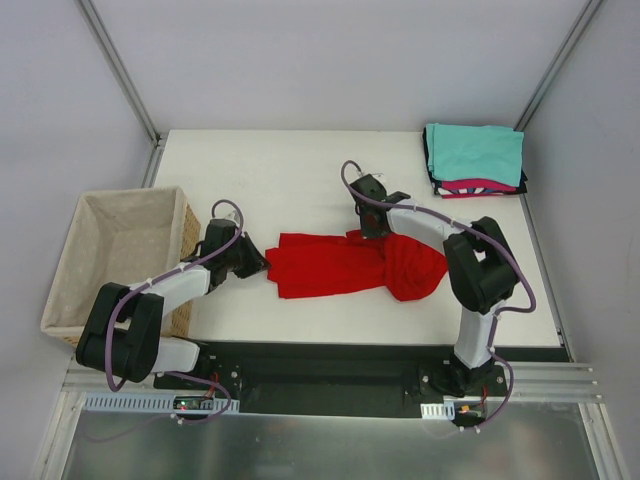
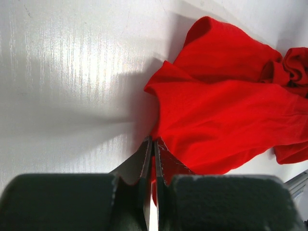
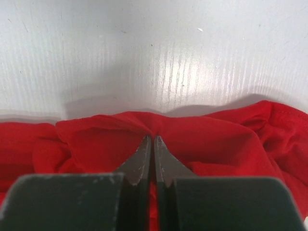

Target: Fold and stack the t-shirts

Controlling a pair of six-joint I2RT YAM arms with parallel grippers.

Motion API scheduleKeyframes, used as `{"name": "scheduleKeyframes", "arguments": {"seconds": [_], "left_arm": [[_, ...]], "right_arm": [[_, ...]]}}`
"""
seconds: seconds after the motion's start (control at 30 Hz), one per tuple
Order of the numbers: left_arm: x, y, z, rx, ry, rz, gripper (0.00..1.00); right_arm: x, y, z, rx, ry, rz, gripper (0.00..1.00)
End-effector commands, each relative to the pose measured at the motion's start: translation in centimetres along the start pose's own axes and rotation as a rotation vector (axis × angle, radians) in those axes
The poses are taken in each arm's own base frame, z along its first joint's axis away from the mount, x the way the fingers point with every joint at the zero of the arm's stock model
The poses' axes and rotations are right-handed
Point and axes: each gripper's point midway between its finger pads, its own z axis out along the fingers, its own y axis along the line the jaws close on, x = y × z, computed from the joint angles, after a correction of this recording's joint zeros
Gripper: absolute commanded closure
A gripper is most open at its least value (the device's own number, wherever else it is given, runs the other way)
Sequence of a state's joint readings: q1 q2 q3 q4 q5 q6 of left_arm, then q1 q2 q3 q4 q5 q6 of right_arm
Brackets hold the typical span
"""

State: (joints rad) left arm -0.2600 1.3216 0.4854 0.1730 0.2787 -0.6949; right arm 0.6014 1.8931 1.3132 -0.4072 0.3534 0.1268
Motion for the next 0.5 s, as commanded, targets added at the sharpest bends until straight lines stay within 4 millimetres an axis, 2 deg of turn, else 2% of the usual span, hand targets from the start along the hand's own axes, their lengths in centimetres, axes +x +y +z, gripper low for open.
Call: {"name": "scheduleKeyframes", "arguments": {"seconds": [0.0,0.1,0.13,0.2,0.23,0.27,0.3,0.33,0.4,0.43,0.47], "left_arm": [[-1.3,-0.9,-0.8,0.014,-0.04,0.022,1.0],[-2.4,-2.0,-2.0,0.029,-0.08,0.036,1.0],[-2.8,-2.4,-2.4,0.033,-0.095,0.04,1.0],[-4.5,-3.9,-4.1,0.044,-0.148,0.066,1.0],[-5.4,-4.7,-4.8,0.054,-0.176,0.082,1.0],[-6.4,-5.3,-6.0,0.037,-0.194,0.101,1.0],[-7.3,-6.4,-7.2,0.057,-0.228,0.116,1.0],[-8.7,-8.0,-8.5,0.08,-0.263,0.146,1.0],[-9.3,-9.0,-10.1,0.084,-0.277,0.158,1.0],[-10.3,-10.3,-11.2,0.108,-0.303,0.173,1.0],[-10.5,-10.8,-11.8,0.119,-0.314,0.178,1.0]], "right_arm": [[-2.6,-0.5,-3.4,-0.026,-0.085,0.034,0.99],[-4.1,-1.1,-6.1,-0.026,-0.151,0.028,0.99],[-5.6,-1.7,-8.4,-0.027,-0.213,0.039,0.99],[-7.0,-2.4,-11.0,-0.027,-0.274,0.037,0.99],[-8.2,-3.1,-13.5,-0.033,-0.327,0.051,0.99],[-8.9,-3.5,-15.0,-0.036,-0.362,0.062,0.99],[-9.2,-4.0,-16.3,-0.036,-0.382,0.061,0.99],[-10.1,-4.8,-18.9,-0.05,-0.439,0.077,0.99],[-10.3,-5.8,-21.0,-0.049,-0.467,0.082,0.99],[-10.6,-6.3,-22.2,-0.049,-0.49,0.084,0.99],[-10.9,-7.0,-24.1,-0.058,-0.528,0.101,0.99]]}}
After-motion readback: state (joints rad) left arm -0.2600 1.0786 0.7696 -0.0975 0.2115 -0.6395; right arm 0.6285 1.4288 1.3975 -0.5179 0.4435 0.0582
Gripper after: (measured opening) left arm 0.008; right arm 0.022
